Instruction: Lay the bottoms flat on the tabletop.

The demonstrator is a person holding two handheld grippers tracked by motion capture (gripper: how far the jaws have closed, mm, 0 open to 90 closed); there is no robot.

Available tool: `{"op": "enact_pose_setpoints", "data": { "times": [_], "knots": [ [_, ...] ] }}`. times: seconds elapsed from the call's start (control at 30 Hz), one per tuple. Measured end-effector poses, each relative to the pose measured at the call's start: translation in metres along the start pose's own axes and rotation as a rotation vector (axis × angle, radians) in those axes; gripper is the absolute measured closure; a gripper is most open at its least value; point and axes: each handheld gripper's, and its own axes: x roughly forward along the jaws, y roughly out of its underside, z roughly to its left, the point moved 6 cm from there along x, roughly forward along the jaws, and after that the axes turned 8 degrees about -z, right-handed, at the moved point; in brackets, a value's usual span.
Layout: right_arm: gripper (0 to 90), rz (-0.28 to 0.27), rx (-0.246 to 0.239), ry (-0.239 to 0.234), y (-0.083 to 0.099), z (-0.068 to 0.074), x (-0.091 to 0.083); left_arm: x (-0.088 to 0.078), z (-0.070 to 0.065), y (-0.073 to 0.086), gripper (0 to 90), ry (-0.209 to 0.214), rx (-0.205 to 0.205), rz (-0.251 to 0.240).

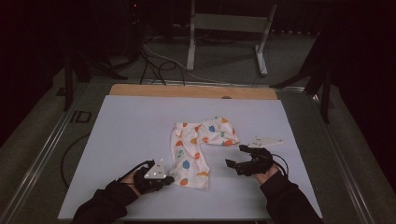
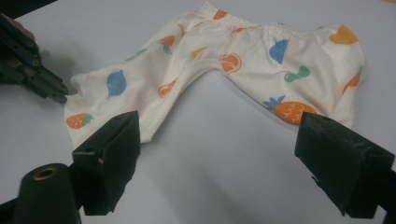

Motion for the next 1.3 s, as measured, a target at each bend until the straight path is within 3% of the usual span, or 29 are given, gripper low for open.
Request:
{"op": "enact_pose_setpoints", "data": {
  "times": [0.33, 0.57, 0.7, 0.77, 0.83, 0.97, 1.13, 1.23, 1.3],
  "knots": [
    [14.5, -0.005, 0.003, -0.004, -0.001, 0.001, 0.0, -0.015, -0.021, -0.006, 89.7, 0.016, 0.019, -0.01],
    [14.5, -0.005, 0.002, -0.006, -0.001, 0.001, -0.001, -0.025, -0.02, 0.004, 89.5, -0.002, 0.001, -0.005],
    [14.5, -0.003, 0.007, -0.007, -0.001, 0.001, 0.0, -0.022, -0.023, 0.009, 88.5, 0.036, -0.005, 0.019],
    [14.5, 0.002, 0.005, -0.005, -0.001, 0.001, 0.001, -0.017, -0.026, 0.013, 85.5, 0.063, -0.001, 0.04],
    [14.5, 0.003, 0.008, -0.007, -0.001, 0.001, 0.002, -0.016, -0.027, 0.011, 80.0, 0.079, -0.02, 0.029],
    [14.5, 0.001, 0.005, -0.005, -0.001, 0.001, 0.001, -0.017, -0.027, 0.01, 71.7, 0.092, -0.01, 0.036],
    [14.5, -0.004, 0.005, -0.004, -0.002, 0.0, 0.0, -0.019, -0.032, -0.015, 56.0, 0.078, -0.025, -0.053],
    [14.5, -0.004, 0.004, -0.004, -0.002, 0.001, 0.0, -0.015, -0.04, -0.035, 52.0, 0.1, -0.033, -0.113],
    [14.5, 0.0, 0.006, -0.001, -0.002, 0.001, 0.001, -0.008, -0.044, -0.045, 51.0, 0.106, -0.029, -0.124]
  ]
}}
